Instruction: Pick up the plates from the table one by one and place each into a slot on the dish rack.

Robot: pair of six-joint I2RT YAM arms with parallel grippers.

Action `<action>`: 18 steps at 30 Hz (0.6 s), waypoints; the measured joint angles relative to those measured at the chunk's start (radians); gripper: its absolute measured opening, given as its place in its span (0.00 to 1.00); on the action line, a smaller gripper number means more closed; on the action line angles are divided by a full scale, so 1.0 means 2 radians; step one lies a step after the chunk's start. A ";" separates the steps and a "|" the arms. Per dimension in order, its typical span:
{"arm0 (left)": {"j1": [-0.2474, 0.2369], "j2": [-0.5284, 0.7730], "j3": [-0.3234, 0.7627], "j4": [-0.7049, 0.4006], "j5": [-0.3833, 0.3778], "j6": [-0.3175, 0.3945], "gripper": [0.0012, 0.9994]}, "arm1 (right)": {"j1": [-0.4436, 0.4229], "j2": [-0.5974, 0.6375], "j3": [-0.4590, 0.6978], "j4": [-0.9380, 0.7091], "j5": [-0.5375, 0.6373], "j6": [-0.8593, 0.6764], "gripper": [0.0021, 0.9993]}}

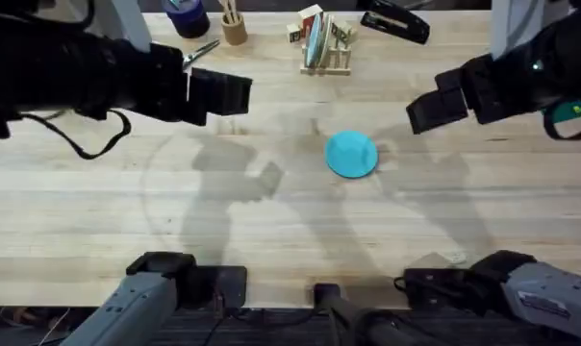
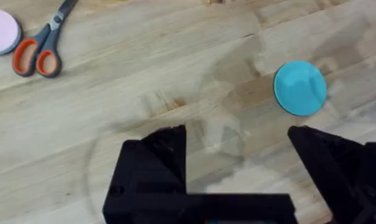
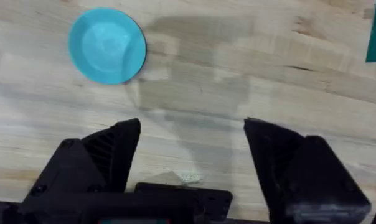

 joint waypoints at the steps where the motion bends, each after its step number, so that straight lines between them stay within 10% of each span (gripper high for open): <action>1: 0.000 0.000 0.000 -0.001 0.000 -0.005 1.00 | 0.000 0.000 0.000 0.000 0.000 0.000 1.00; 7: -0.020 0.000 0.000 -0.005 0.019 -0.043 0.74 | 0.000 0.000 0.000 0.000 0.000 0.000 1.00; 12: -0.072 0.014 0.000 0.000 0.032 -0.082 0.06 | 0.000 0.000 0.000 0.000 0.000 0.000 1.00; 18: -0.107 0.053 0.000 0.047 0.098 -0.119 0.04 | 0.000 0.000 0.000 0.000 0.000 0.000 1.00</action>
